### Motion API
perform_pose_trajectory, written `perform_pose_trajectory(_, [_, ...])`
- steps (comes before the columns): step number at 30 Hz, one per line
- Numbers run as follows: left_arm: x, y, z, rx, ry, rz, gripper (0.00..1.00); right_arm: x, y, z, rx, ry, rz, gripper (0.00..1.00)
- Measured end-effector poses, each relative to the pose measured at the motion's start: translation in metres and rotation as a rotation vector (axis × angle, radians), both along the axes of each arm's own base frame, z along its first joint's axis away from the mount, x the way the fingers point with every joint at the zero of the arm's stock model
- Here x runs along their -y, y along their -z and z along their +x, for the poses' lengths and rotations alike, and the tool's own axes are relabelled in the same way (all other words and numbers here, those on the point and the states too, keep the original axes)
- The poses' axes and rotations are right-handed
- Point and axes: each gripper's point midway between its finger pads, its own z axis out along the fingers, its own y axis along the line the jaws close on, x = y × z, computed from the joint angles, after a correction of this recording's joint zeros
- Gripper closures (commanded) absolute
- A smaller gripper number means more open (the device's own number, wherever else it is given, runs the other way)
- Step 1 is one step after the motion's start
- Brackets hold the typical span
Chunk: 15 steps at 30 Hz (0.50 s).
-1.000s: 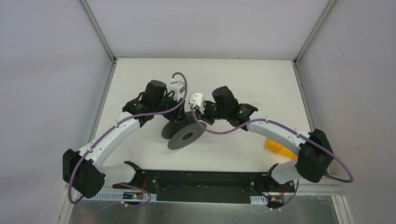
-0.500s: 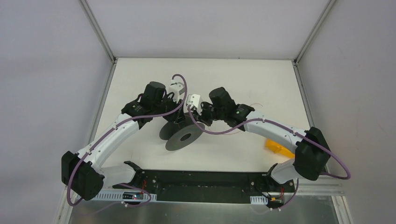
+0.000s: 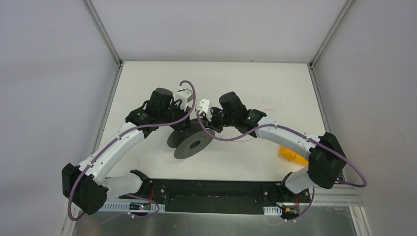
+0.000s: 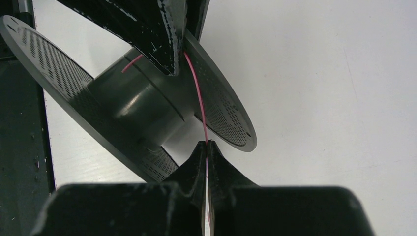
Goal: Wrap the cables
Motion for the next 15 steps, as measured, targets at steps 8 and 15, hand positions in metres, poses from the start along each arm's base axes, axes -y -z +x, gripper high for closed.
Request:
perform_pose_trajectory(8, [-0.0037, 0.0048, -0.0031, 0.004, 0.031, 0.034, 1.0, -0.0042, -0.0053, 0.0069, 0.017, 0.008, 0.017, 1.0])
perform_pose_trajectory(15, [-0.0043, 0.0076, -0.0067, -0.003, 0.047, 0.04, 1.0, -0.0054, -0.0049, 0.0047, 0.01, 0.005, 0.018, 0.85])
